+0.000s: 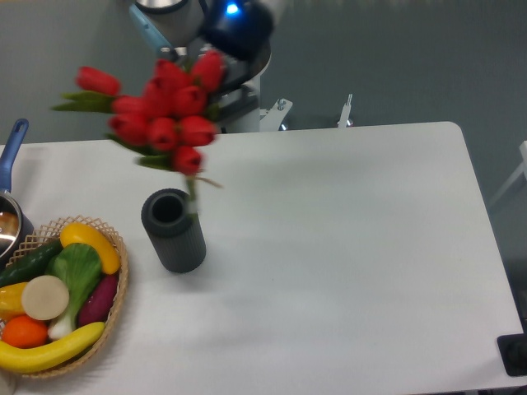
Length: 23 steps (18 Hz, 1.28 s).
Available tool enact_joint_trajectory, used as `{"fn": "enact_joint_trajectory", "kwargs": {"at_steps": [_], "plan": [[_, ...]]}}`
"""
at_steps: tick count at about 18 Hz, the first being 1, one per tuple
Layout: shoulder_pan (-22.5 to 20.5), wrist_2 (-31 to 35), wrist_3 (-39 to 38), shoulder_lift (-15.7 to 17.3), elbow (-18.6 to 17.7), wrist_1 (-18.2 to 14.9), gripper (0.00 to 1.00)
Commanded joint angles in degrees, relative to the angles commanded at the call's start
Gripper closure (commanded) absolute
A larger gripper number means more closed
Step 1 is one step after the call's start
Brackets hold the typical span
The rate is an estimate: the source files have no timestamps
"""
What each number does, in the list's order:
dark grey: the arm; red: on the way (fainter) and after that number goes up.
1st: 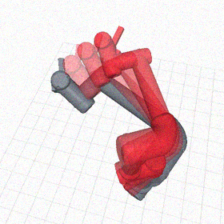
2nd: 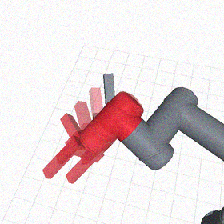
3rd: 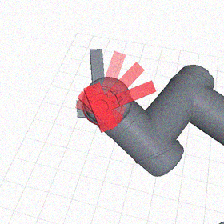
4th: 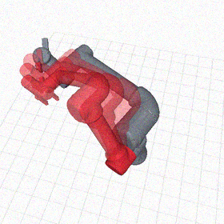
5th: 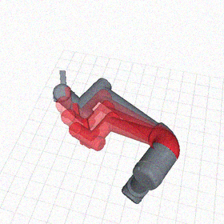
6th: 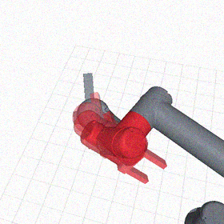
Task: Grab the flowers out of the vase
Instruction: 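Lift the gripped red tulips up out of the black vase, then carry the tulips away from the vase over the empty table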
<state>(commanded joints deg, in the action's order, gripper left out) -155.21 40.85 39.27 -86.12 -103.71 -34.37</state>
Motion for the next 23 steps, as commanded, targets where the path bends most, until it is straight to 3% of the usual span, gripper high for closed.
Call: {"fn": "enact_joint_trajectory", "kwargs": {"at_steps": [5,11,15,19,23], "plan": [[-3.4,6.4,3.1,-4.4,-0.1,-0.2,1.00],[-3.2,27.1,4.6,-10.0,-0.6,-0.8,1.00],[-2.7,31.6,4.6,-15.2,1.7,-1.2,1.00],[-1.9,36.0,4.9,-19.1,6.6,-7.9,1.00],[-1.8,40.3,12.0,-22.3,10.8,-16.0,1.00]]}}
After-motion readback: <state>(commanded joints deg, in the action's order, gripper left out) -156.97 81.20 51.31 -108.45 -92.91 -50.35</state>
